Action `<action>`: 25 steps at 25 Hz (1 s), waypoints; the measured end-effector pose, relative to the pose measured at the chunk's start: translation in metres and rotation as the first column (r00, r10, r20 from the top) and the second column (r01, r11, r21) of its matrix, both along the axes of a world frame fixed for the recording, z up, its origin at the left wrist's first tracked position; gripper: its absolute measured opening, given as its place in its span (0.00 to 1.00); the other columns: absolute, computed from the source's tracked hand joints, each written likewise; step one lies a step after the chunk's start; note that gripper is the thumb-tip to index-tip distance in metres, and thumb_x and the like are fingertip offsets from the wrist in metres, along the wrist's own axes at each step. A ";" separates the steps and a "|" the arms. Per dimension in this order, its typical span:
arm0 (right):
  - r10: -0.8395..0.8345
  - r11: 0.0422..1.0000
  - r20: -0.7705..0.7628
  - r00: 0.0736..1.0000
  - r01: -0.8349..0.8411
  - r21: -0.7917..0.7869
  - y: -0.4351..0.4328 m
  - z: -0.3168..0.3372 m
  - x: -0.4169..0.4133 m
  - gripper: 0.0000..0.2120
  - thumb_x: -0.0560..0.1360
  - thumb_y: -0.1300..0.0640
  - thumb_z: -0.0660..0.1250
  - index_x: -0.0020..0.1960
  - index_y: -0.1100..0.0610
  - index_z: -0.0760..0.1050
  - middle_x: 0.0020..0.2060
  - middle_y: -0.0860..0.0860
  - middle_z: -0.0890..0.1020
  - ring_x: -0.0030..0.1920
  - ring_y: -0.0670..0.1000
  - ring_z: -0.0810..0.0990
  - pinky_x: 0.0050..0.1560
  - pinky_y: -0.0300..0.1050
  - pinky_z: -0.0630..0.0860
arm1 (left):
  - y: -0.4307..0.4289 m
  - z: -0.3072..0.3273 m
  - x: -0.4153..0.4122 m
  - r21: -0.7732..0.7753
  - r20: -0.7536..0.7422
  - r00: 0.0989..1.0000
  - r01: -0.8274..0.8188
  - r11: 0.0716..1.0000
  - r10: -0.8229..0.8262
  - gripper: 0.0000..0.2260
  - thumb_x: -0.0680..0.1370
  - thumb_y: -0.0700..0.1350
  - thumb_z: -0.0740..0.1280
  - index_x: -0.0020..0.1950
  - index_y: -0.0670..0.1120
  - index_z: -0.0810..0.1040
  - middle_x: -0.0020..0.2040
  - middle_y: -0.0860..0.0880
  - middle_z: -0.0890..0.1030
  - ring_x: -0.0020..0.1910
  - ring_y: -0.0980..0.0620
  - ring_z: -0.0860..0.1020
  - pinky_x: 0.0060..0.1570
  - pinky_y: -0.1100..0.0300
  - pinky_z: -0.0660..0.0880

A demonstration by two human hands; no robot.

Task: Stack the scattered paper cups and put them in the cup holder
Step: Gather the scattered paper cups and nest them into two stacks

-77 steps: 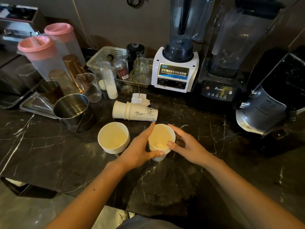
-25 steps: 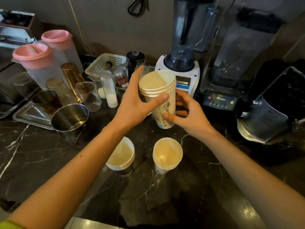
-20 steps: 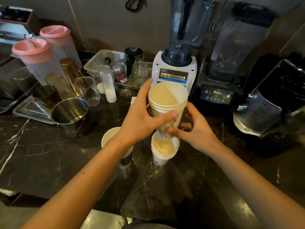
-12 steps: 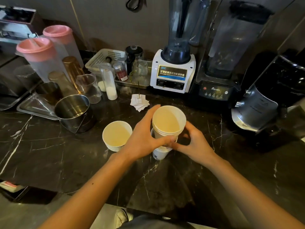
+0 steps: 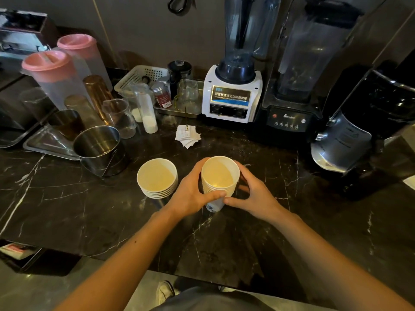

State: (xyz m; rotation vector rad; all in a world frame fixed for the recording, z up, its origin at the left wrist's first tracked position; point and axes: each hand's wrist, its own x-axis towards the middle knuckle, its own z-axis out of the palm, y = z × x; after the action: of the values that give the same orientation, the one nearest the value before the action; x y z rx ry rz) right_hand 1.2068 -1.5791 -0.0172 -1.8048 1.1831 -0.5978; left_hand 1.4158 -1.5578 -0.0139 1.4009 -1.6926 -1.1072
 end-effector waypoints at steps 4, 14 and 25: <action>-0.060 0.997 0.018 0.998 0.059 0.057 0.000 -0.005 0.002 0.45 0.69 0.53 0.78 0.78 0.46 0.56 0.71 0.42 0.68 0.70 0.42 0.67 0.68 0.44 0.71 | 0.000 0.002 -0.002 0.020 -0.004 1.000 0.001 1.000 -0.001 0.43 0.68 0.52 0.78 0.77 0.54 0.56 0.70 0.58 0.68 0.67 0.62 0.68 0.69 0.61 0.67; -0.115 0.975 0.137 0.984 0.086 0.204 0.001 -0.020 0.013 0.46 0.65 0.55 0.80 0.75 0.43 0.57 0.67 0.39 0.68 0.71 0.46 0.65 0.70 0.50 0.66 | 0.054 0.050 0.013 -0.495 0.003 0.967 -0.221 0.840 0.256 0.39 0.69 0.53 0.77 0.74 0.50 0.62 0.73 0.54 0.67 0.73 0.60 0.65 0.71 0.62 0.64; -0.252 0.936 0.142 0.957 0.204 0.286 0.010 -0.046 0.030 0.49 0.62 0.57 0.82 0.76 0.48 0.58 0.66 0.43 0.73 0.69 0.48 0.69 0.72 0.51 0.65 | 0.056 -0.028 0.098 0.101 -0.061 0.888 -0.448 0.888 0.455 0.63 0.58 0.63 0.80 0.79 0.57 0.40 0.80 0.53 0.55 0.76 0.56 0.58 0.76 0.46 0.57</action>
State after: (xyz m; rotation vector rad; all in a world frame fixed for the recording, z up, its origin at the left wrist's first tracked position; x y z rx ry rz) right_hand 1.2372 -1.5693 -0.0636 -1.3670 1.2944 -0.6796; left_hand 1.5135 -1.5021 -0.0415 1.6692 -1.1809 -0.9588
